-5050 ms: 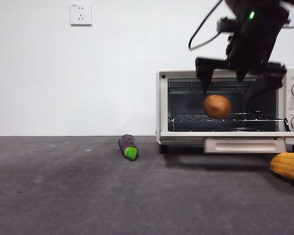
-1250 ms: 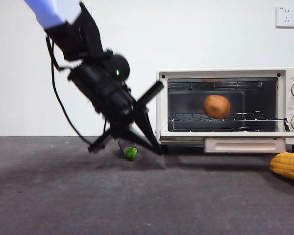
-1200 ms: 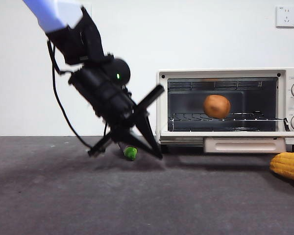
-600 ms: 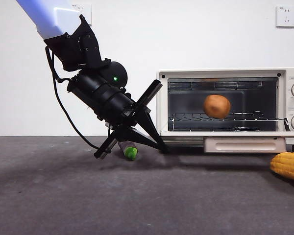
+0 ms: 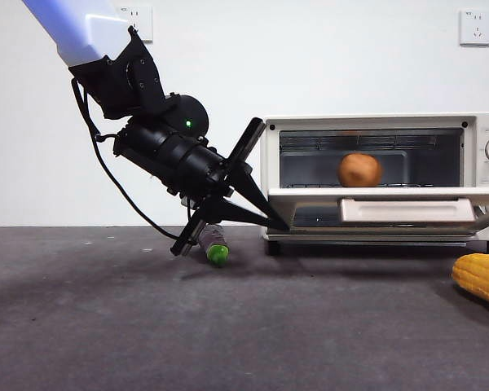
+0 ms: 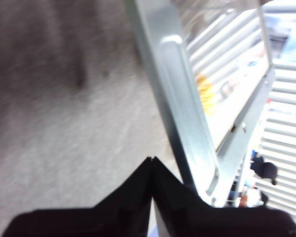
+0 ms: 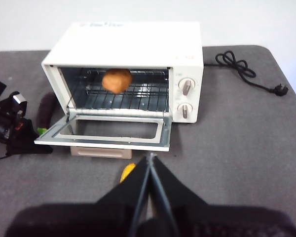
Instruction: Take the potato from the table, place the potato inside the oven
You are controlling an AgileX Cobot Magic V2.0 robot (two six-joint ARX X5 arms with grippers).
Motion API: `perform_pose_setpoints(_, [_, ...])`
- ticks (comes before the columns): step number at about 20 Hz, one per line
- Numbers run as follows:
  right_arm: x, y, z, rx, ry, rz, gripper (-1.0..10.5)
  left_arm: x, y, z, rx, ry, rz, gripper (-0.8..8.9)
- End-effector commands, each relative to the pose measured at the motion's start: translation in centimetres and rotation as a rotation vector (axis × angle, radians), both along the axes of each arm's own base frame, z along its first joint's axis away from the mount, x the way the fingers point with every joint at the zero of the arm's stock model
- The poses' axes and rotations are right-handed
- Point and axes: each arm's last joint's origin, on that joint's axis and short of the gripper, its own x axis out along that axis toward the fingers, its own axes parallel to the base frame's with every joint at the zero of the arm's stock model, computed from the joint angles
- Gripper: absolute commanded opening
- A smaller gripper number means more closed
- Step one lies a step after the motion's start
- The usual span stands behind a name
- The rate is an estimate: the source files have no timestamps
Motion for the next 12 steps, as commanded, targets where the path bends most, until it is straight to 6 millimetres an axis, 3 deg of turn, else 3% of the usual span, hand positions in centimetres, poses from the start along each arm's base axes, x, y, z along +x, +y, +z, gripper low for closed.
perform_pose_setpoints(1, [-0.1,-0.1,0.2,0.005,-0.016,-0.001,-0.1,0.1,-0.5,0.1,-0.039,0.003,-0.006,-0.09])
perform_pose_setpoints(5, [-0.1,-0.1,0.2,0.007,-0.02,-0.001,-0.1,0.9,-0.4,1.0,-0.136,0.009,-0.003,-0.08])
perform_pose_setpoints(12, [-0.1,-0.1,0.2,0.008,-0.02,0.0,-0.1,2.6,-0.7,5.3,-0.216,-0.084,0.018,-0.08])
